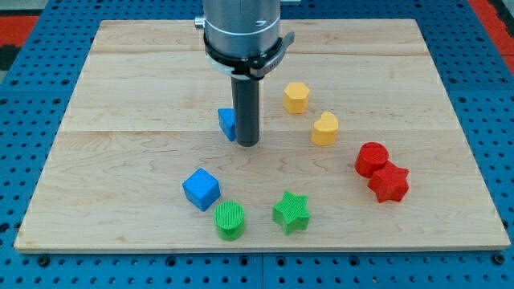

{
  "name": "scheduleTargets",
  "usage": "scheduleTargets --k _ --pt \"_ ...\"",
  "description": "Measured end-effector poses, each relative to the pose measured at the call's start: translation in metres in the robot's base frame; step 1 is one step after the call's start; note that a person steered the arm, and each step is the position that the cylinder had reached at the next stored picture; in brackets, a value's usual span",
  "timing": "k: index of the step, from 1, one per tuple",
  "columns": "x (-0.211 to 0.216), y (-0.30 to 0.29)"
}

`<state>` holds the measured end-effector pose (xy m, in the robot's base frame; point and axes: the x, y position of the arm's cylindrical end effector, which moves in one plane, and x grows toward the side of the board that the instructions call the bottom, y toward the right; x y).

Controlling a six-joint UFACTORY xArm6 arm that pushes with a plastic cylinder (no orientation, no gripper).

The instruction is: Push blue cube towards the triangle

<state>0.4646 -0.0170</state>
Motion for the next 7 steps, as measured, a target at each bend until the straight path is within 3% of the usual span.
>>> scheduleTargets --k 3,5,7 --pt "0.004 0.001" --pt "0.072 0.004" --pt "0.075 -0.026"
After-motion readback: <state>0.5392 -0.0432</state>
